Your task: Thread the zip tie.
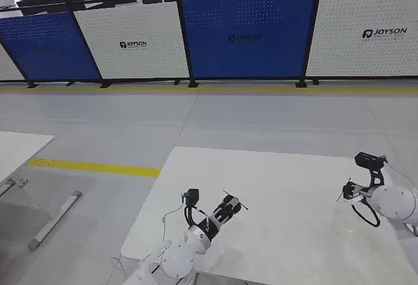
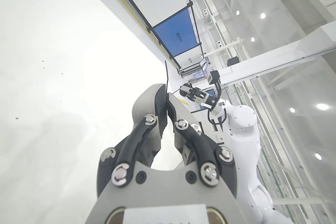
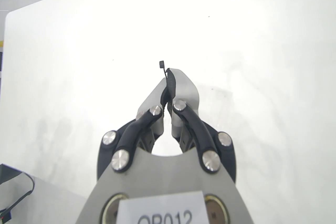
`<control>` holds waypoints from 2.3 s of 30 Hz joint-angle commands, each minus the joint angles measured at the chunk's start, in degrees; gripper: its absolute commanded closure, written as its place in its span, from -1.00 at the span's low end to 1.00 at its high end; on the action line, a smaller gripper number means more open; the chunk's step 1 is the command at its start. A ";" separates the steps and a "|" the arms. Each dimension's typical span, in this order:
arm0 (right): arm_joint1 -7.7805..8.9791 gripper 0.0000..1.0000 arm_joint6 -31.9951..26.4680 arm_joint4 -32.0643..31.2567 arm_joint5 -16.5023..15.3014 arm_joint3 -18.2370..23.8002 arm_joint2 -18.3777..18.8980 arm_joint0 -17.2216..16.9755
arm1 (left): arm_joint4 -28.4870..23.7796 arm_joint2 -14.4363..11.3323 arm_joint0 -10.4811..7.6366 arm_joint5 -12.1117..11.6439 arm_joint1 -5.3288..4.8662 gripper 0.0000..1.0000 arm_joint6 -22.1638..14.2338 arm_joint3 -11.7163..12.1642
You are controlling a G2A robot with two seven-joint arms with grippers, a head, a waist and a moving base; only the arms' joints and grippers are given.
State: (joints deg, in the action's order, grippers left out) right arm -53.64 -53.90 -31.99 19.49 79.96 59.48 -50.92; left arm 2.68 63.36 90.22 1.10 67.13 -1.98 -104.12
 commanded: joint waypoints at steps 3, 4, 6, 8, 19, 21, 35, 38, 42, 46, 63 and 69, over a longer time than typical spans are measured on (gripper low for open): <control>-0.04 1.00 -0.04 -0.02 -0.01 -1.73 -0.54 1.33 | 0.00 0.00 0.00 0.00 0.00 1.00 0.00 0.00; -0.04 1.00 -0.04 -0.02 -0.01 -1.73 -0.54 1.33 | 0.00 0.00 0.00 0.00 0.00 1.00 0.00 0.00; -0.04 1.00 -0.04 -0.02 -0.01 -1.73 -0.54 1.33 | 0.00 0.00 0.00 0.00 0.00 1.00 0.00 0.00; -0.07 1.00 1.30 -0.10 -0.85 -1.67 -0.46 0.75 | 0.00 0.00 0.00 0.00 0.00 1.00 0.00 0.00; 2.84 1.00 24.79 9.45 -22.35 9.33 17.67 -20.13 | 0.00 0.00 0.00 0.00 0.00 1.00 0.00 0.00; 3.48 1.00 27.59 12.56 -30.80 10.78 22.41 -25.74 | 0.00 0.00 0.00 0.00 0.00 1.00 0.00 0.00; 4.49 1.00 25.64 15.99 -38.97 14.72 26.81 -31.54 | 0.00 0.00 0.00 0.00 0.00 1.00 0.00 0.00; 4.49 1.00 25.64 15.99 -38.97 14.72 26.81 -31.54 | 0.00 0.00 0.00 0.00 0.00 1.00 0.00 0.00; 4.49 1.00 25.64 15.99 -38.97 14.72 26.81 -31.54 | 0.00 0.00 0.00 0.00 0.00 1.00 0.00 0.00; 4.49 1.00 25.64 15.99 -38.97 14.72 26.81 -31.54 | 0.00 0.00 0.00 0.00 0.00 1.00 0.00 0.00; 3.17 1.00 28.38 17.80 -29.76 20.49 21.89 -30.77 | 0.00 0.00 0.00 0.00 0.00 1.00 0.00 0.00; 3.17 1.00 28.38 17.80 -29.76 20.49 21.89 -30.77 | 0.00 0.00 0.00 0.00 0.00 1.00 0.00 0.00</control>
State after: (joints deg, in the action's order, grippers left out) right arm -50.48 -25.52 -14.18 -10.28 100.44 81.37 -81.69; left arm 2.68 63.36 90.22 1.10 67.13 -1.98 -104.12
